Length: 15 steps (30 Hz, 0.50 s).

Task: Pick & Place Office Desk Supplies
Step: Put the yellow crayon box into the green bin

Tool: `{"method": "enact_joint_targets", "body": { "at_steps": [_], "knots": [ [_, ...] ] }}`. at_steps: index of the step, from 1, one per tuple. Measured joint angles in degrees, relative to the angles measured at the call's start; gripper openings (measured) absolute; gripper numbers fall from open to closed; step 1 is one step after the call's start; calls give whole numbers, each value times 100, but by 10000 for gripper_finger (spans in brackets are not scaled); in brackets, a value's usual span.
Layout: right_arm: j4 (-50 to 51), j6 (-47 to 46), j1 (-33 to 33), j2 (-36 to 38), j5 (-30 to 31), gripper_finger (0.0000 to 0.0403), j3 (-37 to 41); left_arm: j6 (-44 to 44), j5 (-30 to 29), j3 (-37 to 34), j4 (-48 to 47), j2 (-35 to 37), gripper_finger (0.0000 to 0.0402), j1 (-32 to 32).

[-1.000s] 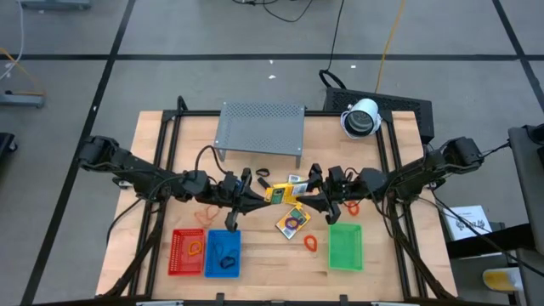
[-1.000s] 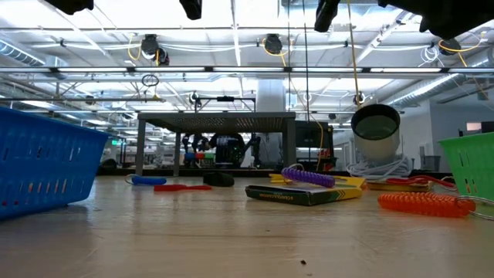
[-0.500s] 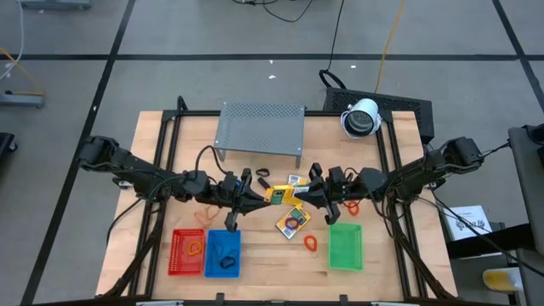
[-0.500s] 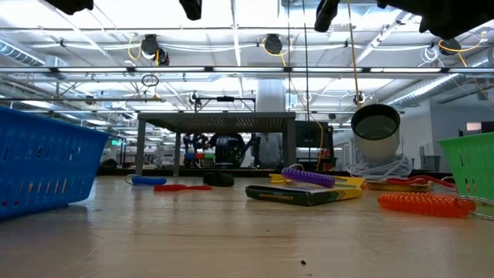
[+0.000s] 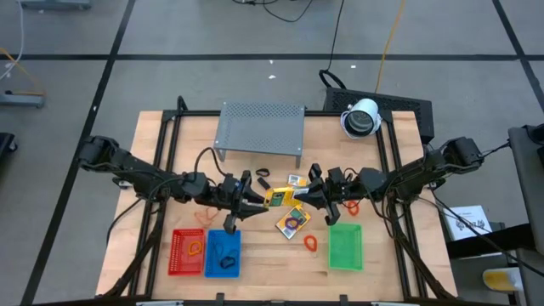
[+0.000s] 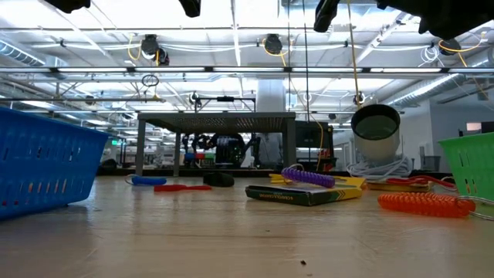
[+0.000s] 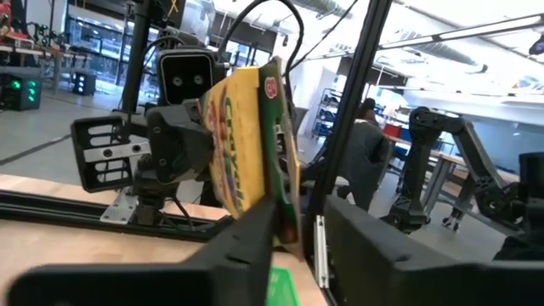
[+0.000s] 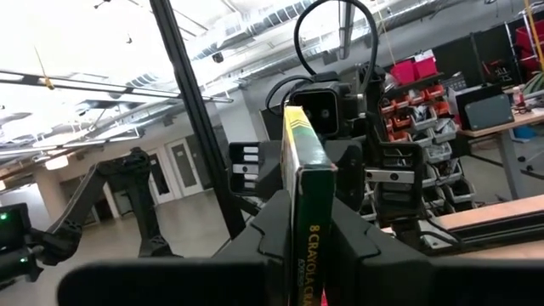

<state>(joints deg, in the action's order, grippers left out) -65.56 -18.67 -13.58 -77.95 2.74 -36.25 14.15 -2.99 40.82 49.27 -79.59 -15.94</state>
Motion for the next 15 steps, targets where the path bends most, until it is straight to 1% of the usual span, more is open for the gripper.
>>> {"method": "enact_joint_targets", "body": {
  "at_steps": [3, 7, 10, 15],
  "knots": [
    [0, 10, 0, 2, 6, 23, 0, 111, 65, 0, -6, 4, 174, 0],
    [61, 10, 0, 44, -91, 23, 2, 180, 286, 0, -81, 4, 213, 0],
    [264, 32, 2, 225, -262, 23, 7, 309, 388, 0, -108, 4, 224, -8],
    [528, 292, -61, 866, -348, 23, 198, 402, 393, -2, -226, 2, 219, -23]
  ]
}}
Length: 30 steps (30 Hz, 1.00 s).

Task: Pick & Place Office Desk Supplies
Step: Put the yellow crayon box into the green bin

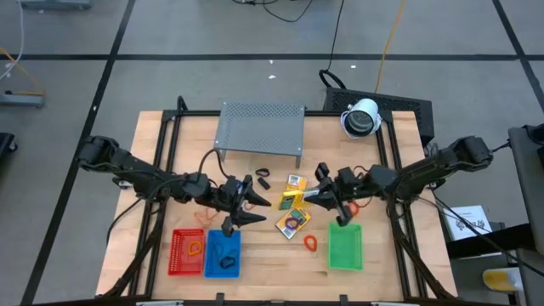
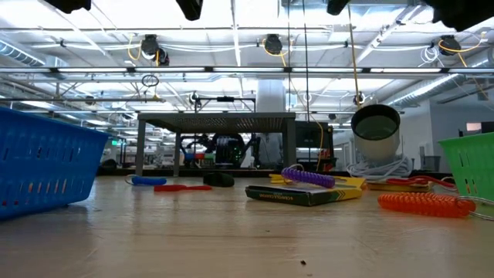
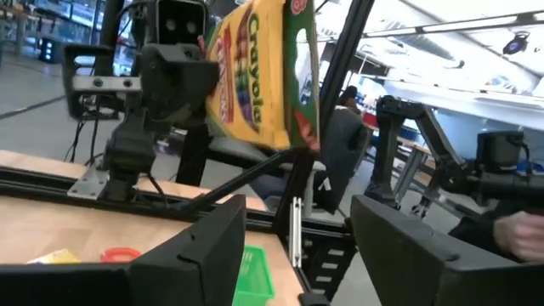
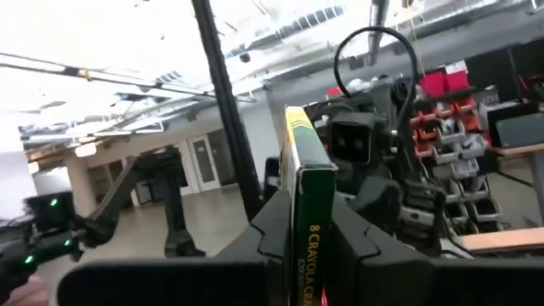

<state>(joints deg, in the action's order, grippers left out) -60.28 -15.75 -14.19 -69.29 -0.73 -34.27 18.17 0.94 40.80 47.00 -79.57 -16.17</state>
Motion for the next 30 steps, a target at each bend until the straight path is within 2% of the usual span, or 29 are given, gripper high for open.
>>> {"method": "enact_joint_targets", "body": {
  "at_steps": [2, 5, 9, 16, 21, 24, 27, 30],
  "knots": [
    [208, 37, -52, 323, -94, 23, 156, 4, 1, 0, -21, 0, 215, -3],
    [919, -152, -54, 926, -644, 23, 296, 44, 8, 0, -58, 0, 207, -3],
    [2681, -650, -55, 1721, -1411, 23, 331, 151, 12, 0, -59, 0, 198, -3],
    [5554, -1879, -55, 2775, -2055, 23, 331, 186, 10, 0, -58, 0, 192, -32],
    [7238, -2651, -56, 2988, -2396, 28, 331, 300, 8, 0, -64, -2, 191, -32],
    [8077, -2732, -59, 2942, -2570, 23, 331, 284, 6, 0, -151, -2, 189, -32],
    [8621, -2720, -59, 2839, -2771, 23, 331, 291, -115, 0, -238, -4, 189, -32],
    [8717, -2687, -62, 2735, -2969, 26, 333, 313, -252, 0, -269, -4, 188, -32]
  ]
}}
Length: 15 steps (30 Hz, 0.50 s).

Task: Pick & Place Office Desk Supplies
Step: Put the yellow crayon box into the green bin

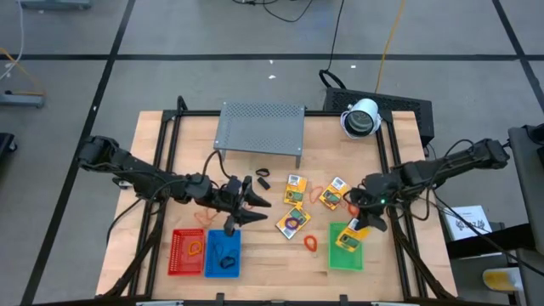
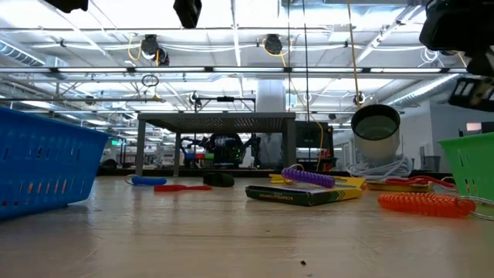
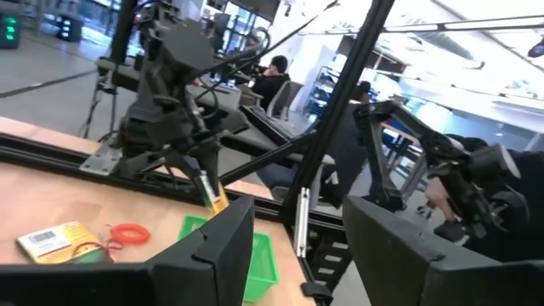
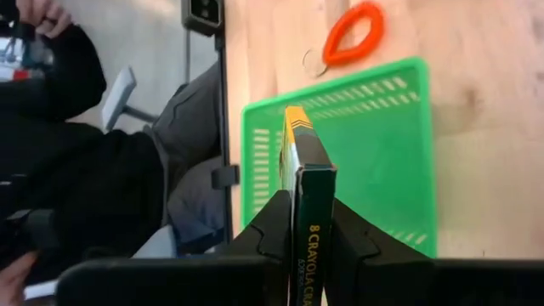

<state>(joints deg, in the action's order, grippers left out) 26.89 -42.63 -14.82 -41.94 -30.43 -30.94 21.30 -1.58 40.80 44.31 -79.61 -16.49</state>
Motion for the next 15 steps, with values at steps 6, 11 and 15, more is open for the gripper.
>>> {"method": "enact_joint_targets", "body": {
  "at_steps": [6, 11, 15],
  "knots": [
    [-18, 21, -109, -183, -116, 25, -2, -71, -1, 0, -57, 0, 189, 2],
    [-209, -32, -240, -437, -85, 28, -2, -146, -4, 0, -96, 0, 189, 2],
    [-463, -84, -363, -763, -83, 32, -2, -153, -4, 0, -129, 0, 189, 17]
  ]
}}
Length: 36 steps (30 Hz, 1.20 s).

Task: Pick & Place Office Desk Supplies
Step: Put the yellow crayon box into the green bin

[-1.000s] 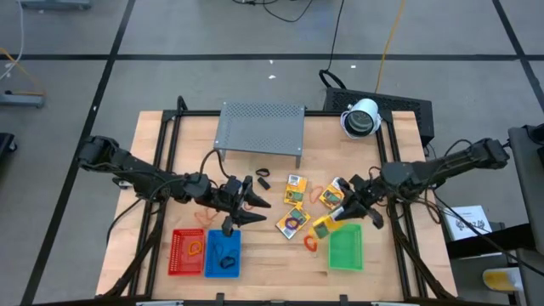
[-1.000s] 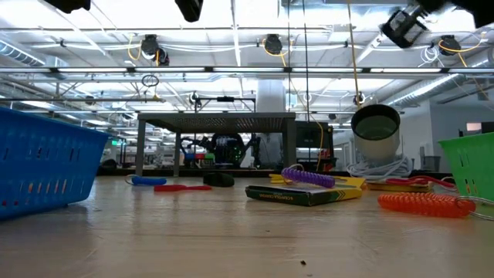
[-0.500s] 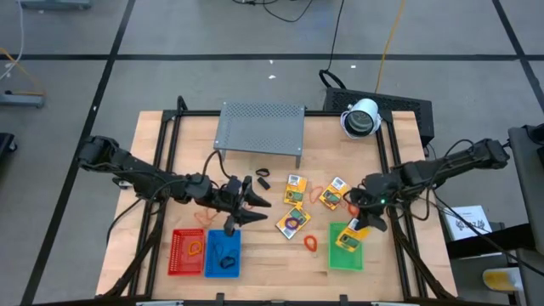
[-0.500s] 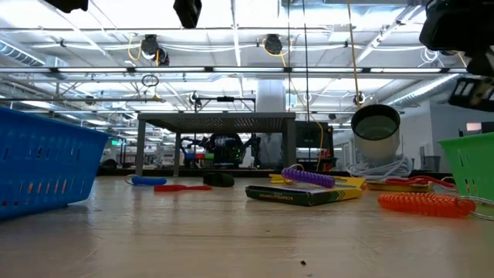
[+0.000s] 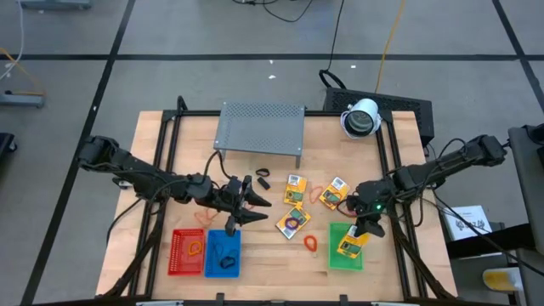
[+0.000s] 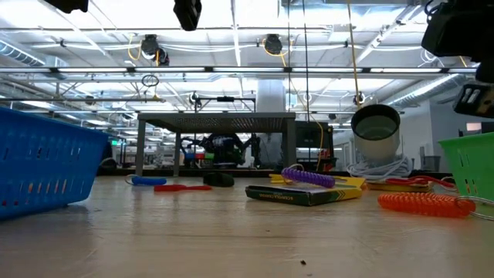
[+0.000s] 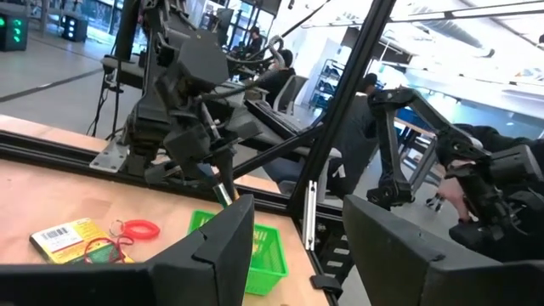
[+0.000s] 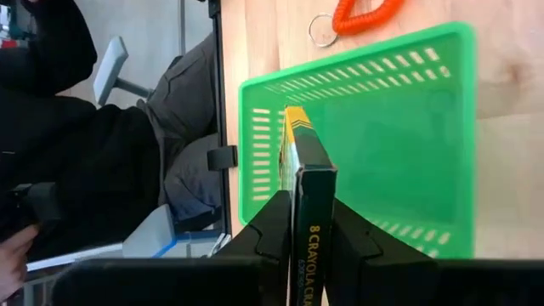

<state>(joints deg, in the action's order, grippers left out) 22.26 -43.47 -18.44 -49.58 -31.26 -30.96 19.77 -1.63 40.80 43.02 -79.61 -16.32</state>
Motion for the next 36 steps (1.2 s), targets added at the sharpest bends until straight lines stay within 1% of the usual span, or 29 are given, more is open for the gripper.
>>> {"method": "enact_joint_targets", "body": {
  "at_steps": [7, 11, 17, 19, 21, 29, 32, 36],
  "knots": [
    [-551, -87, -175, -521, -21, 25, 0, -11, -1, 0, -6, 0, 189, 27],
    [-636, -100, -249, -732, -15, 34, 0, -11, 0, 0, -38, 0, 189, 27],
    [-848, -111, -351, -1035, -16, 26, 0, -11, -2, 0, -135, 0, 189, 27],
    [-879, -132, -347, -1089, -12, 29, 0, -11, -1, 0, -135, 0, 189, 24],
    [-883, -149, -342, -1094, -10, 43, 0, -9, -2, 0, -135, 0, 189, 22],
    [-1022, -244, -342, -1094, -7, 121, 0, -7, -2, 0, -135, 0, 189, 22],
    [-1119, -259, -342, -1091, -8, 138, 0, -7, -2, 0, -135, 0, 189, 22],
    [-1112, -259, -342, -1091, -9, 150, 0, -7, -2, 0, -135, 0, 189, 22]
  ]
}}
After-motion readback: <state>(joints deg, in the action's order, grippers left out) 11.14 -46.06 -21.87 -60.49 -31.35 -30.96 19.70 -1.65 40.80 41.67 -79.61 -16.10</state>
